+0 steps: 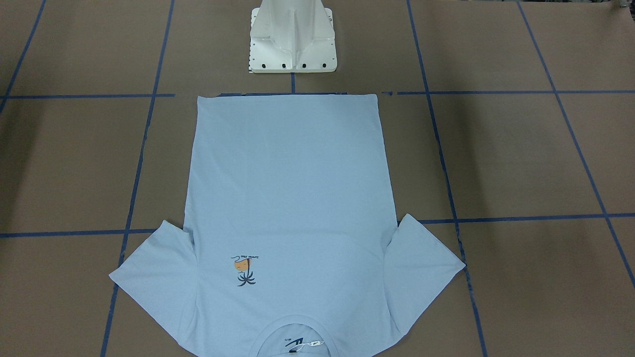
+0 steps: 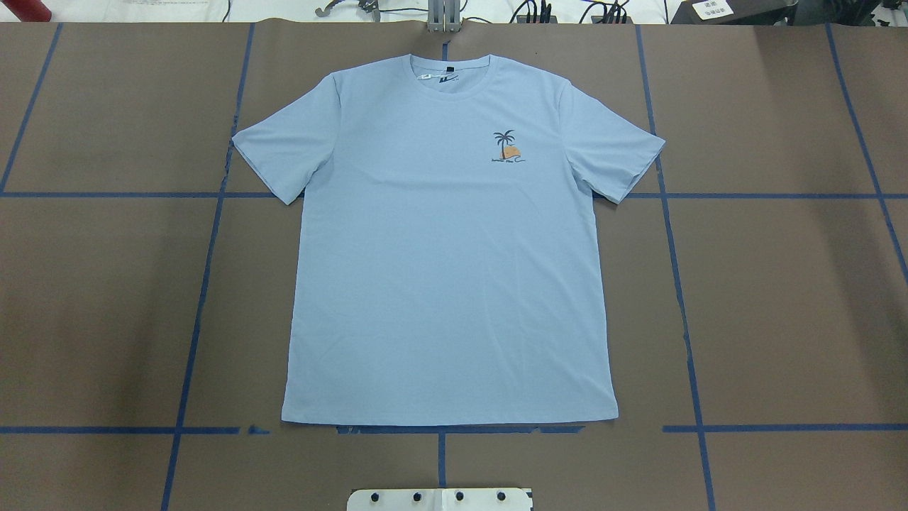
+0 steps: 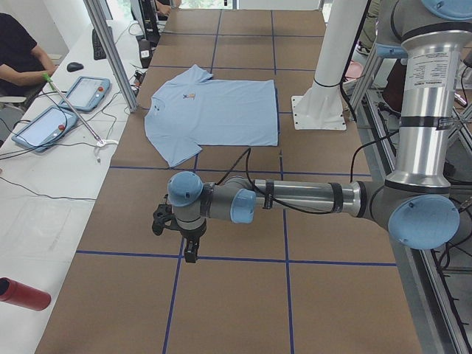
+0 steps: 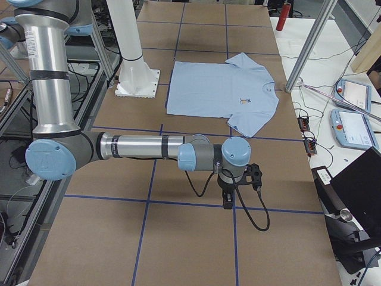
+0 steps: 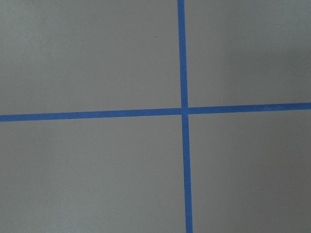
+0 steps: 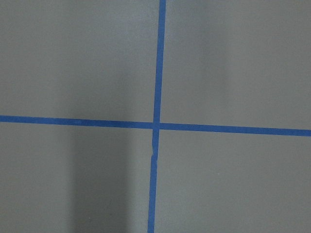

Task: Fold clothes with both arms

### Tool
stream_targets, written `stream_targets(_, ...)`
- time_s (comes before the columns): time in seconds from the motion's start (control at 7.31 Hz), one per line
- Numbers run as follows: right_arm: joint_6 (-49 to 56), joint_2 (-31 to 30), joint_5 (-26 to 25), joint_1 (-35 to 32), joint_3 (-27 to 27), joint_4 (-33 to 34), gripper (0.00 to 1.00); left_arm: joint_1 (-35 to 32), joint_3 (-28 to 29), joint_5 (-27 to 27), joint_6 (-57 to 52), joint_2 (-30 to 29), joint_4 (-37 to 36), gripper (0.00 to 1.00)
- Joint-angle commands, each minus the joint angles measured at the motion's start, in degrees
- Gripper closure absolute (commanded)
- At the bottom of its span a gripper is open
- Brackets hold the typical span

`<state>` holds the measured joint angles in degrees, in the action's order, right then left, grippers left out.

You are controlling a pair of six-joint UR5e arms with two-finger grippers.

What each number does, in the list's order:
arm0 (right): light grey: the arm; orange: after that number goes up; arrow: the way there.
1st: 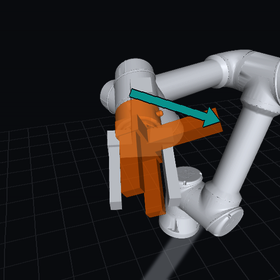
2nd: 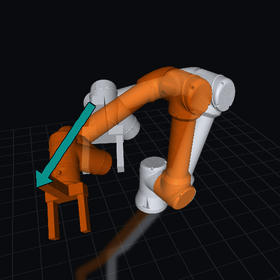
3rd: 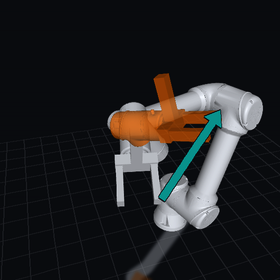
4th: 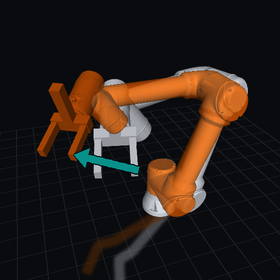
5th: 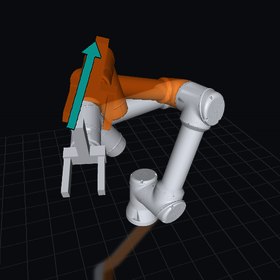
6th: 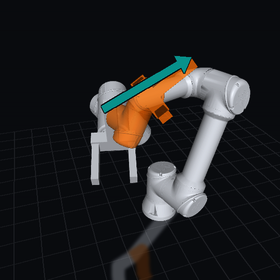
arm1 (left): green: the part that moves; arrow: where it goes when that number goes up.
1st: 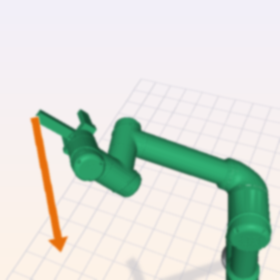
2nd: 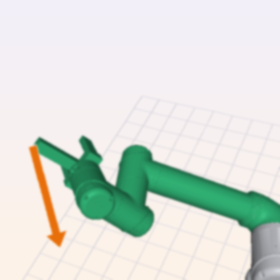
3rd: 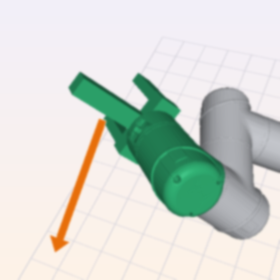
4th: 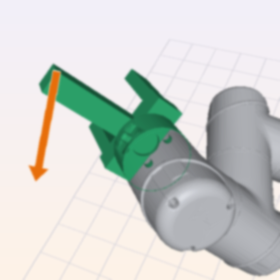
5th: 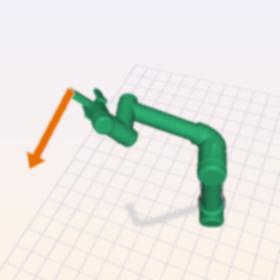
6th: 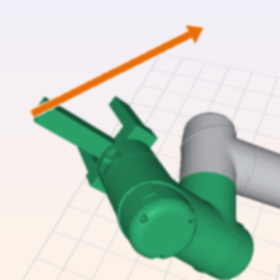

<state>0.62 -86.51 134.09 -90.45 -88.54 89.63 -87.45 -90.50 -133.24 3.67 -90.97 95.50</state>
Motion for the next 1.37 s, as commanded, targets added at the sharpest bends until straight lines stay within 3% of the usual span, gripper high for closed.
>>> stream_targets(0.0,0.0,0.4,0.2,0.1,0.0,-0.1,0.0,0.0,-0.5,0.0,0.0,-0.1,-0.1,0.0)
stream_targets(0.41,0.0,2.0,0.2,1.9,0.4,-0.3,0.0,0.4,-0.5,0.2,-0.2,-2.2,0.5,0.0)
stream_targets(0.68,0.1,5.5,-0.1,4.0,0.3,-4.3,0.0,0.5,-0.5,0.1,-0.2,-8.1,0.8,0.0)
stream_targets(0.82,0.0,6.9,-1.4,7.6,0.6,-8.3,0.0,0.7,-0.1,0.0,-0.3,-9.3,4.7,0.0)
stream_targets(1.09,-12.1,10.6,-0.6,12.1,3.2,-15.0,0.0,5.2,2.2,0.1,0.0,-8.6,19.1,0.0)
stream_targets(1.23,-17.8,11.3,-1.3,17.4,4.8,-21.4,0.0,5.4,3.7,0.1,-0.1,-8.7,19.7,0.0)
